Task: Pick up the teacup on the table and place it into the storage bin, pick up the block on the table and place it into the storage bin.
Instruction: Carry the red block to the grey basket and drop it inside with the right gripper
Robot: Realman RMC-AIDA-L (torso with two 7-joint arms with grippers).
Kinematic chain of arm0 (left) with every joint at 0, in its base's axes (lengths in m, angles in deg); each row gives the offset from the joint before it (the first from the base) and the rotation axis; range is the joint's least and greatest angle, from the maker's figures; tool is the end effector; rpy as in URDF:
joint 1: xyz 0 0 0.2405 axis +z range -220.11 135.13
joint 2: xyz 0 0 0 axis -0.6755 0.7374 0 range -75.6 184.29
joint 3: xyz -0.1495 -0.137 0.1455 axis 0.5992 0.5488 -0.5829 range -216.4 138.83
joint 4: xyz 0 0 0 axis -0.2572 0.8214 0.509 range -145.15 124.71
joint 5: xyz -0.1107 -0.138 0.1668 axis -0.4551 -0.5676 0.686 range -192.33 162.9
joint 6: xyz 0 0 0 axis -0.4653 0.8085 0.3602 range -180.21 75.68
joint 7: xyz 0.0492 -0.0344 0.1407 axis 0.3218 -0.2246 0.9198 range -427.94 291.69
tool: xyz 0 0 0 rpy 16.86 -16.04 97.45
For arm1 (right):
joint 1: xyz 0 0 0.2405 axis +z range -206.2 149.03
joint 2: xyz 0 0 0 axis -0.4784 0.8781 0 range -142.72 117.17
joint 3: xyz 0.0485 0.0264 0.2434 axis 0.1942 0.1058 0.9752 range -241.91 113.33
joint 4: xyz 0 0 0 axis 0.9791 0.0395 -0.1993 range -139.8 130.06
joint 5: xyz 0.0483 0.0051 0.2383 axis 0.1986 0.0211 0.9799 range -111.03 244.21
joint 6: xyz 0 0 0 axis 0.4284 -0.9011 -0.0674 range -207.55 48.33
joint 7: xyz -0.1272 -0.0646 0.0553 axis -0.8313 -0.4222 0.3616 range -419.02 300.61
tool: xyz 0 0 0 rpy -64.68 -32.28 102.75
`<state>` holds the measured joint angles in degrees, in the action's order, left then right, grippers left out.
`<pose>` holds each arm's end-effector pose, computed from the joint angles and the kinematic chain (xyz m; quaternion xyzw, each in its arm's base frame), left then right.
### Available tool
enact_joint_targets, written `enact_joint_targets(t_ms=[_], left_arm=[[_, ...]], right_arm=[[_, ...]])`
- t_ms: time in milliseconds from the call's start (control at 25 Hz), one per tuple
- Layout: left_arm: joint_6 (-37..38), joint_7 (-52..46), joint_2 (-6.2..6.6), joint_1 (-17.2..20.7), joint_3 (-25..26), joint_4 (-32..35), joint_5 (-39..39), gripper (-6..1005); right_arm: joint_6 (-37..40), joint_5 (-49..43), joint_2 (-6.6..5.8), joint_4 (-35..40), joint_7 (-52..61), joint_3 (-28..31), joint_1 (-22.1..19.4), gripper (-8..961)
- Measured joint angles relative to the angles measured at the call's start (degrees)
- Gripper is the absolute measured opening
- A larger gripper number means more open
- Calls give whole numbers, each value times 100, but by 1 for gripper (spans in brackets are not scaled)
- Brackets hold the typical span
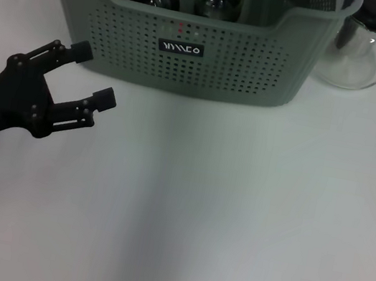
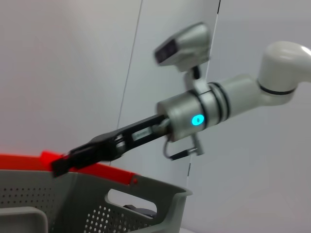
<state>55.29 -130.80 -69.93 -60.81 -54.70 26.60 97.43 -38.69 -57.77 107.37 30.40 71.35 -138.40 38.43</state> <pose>-0.3165 0.2630 0.0208 -0.8616 -0.1912 -0.4095 0.2312 0.0239 0.5108 -0.0791 -0.9334 0.2149 0.0994 0.2696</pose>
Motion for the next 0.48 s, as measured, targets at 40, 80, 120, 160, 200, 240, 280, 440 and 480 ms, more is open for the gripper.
enact_joint_targets(t_ms=[40,80,120,160,200,240,280,440,480], left_arm=[[2,-2,0,-3,1,0,0,917],[1,-3,0,-6,0,0,0,917],[3,-4,0,-10,1,1,0,917],[2,-5,0,-12,1,1,0,917],[2,-5,0,-12,0,0,0,917],[2,-5,0,-12,1,0,0,917],[2,-6,0,-13,1,1,0,917],[4,-8,0,-14,24,1,0,917],[11,-8,0,-13,40,1,-3,917]], right_arm=[[-103,-19,-7,-342,-16,0,188,214],[-176,-44,-9,-588,-49,-13,346,214],[-183,-69,-3,-707,-70,-39,419,218],[-167,-88,4,-747,-87,-74,459,221],[-127,-106,13,-745,-83,-120,464,225],[-97,-116,17,-739,-68,-157,459,228],[-77,-119,17,-734,-34,-195,441,232],[-42,-72,23,-397,-62,-239,147,246],[-36,-6,31,-104,-103,-239,-67,249]])
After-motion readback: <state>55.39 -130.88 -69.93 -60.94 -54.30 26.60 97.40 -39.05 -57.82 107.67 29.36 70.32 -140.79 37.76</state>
